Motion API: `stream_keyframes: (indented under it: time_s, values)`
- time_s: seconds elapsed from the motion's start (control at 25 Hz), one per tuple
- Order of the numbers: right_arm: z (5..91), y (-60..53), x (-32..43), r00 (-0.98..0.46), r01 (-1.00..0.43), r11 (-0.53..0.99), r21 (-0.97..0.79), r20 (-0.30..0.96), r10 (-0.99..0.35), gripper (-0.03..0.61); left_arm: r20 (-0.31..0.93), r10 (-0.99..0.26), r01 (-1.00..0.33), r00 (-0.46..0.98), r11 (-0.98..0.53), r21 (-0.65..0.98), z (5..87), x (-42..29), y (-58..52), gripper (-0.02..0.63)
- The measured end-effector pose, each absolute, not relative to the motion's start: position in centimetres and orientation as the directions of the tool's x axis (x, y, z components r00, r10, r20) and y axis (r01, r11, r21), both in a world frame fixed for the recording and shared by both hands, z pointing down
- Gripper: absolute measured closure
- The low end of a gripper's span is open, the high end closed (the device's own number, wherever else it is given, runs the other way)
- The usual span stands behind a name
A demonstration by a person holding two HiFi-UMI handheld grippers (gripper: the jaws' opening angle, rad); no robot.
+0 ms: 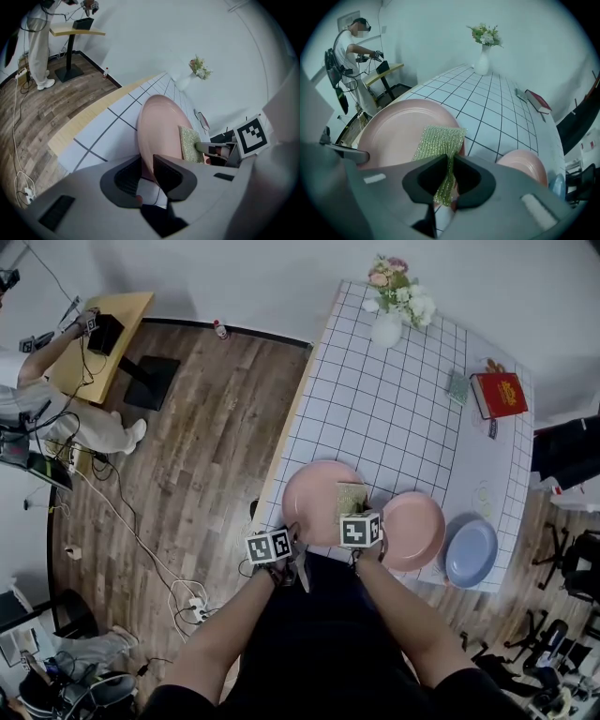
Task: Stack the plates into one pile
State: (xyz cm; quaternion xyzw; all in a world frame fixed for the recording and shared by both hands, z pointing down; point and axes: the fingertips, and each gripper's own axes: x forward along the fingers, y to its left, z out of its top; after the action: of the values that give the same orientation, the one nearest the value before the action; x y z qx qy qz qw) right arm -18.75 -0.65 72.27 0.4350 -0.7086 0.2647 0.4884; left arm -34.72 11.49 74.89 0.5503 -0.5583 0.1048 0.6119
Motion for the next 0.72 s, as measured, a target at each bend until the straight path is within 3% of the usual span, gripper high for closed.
stream_keyframes:
  time_s: [0.72]
  values:
    - [71.8, -1.1, -17.5, -0.134, -0.893, 0.448, 0.045, 0.923, -0.36, 0.523, 0.792, -0.494, -0.736, 0.357, 0.373, 0.565, 74.9, -34.7, 11.4, 0.541]
